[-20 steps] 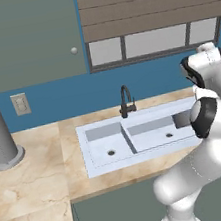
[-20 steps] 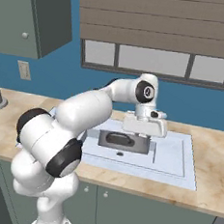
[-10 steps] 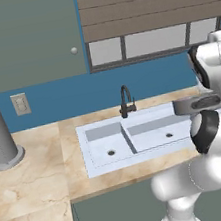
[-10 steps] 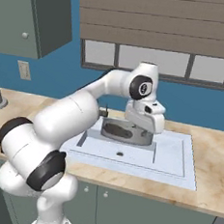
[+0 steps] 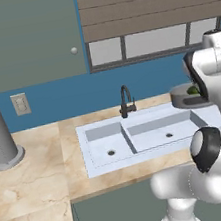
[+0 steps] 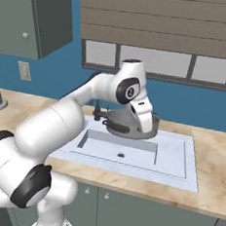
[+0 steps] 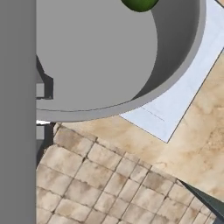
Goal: Dump the avocado from the pot into the sink. Then turn on the water and wash the avocado. Then turn off the water and put the avocado back in the pot.
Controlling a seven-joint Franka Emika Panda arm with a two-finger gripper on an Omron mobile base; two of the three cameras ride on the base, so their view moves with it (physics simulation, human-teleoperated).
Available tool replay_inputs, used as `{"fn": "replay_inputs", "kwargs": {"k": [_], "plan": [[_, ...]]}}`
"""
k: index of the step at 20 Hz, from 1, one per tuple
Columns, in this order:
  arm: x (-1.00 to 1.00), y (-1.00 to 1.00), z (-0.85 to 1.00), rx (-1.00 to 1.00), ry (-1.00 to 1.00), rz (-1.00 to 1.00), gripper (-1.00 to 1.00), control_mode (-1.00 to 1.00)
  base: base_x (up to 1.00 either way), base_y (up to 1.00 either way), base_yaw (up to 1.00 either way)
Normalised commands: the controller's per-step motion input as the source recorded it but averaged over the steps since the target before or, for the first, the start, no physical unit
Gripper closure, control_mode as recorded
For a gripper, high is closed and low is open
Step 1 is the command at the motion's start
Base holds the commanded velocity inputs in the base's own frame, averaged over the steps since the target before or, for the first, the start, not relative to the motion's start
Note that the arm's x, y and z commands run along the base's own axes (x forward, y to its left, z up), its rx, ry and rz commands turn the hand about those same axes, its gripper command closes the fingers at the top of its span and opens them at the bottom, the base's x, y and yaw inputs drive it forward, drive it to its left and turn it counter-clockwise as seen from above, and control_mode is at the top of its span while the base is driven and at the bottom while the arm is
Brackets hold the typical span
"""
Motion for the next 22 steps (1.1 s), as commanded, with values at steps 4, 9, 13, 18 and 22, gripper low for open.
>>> {"fn": "replay_inputs", "kwargs": {"k": [4, 9, 13, 18, 22], "plan": [[0.40, 0.00, 0.00, -0.11, -0.09, -0.22, 1.00, -1.00, 0.00, 0.00, 0.00], [0.33, 0.00, 0.10, -0.08, -0.17, -0.19, 1.00, -1.00, 0.00, 0.00, 0.00], [0.13, 0.02, 0.24, -0.11, -0.28, -0.18, 1.00, -1.00, 0.00, 0.00, 0.00], [0.00, 0.12, 0.25, -0.20, -0.28, -0.13, 1.00, -1.00, 0.00, 0.00, 0.00], [0.00, 0.11, 0.11, -0.24, -0.11, -0.05, 1.00, -1.00, 0.00, 0.00, 0.00]]}}
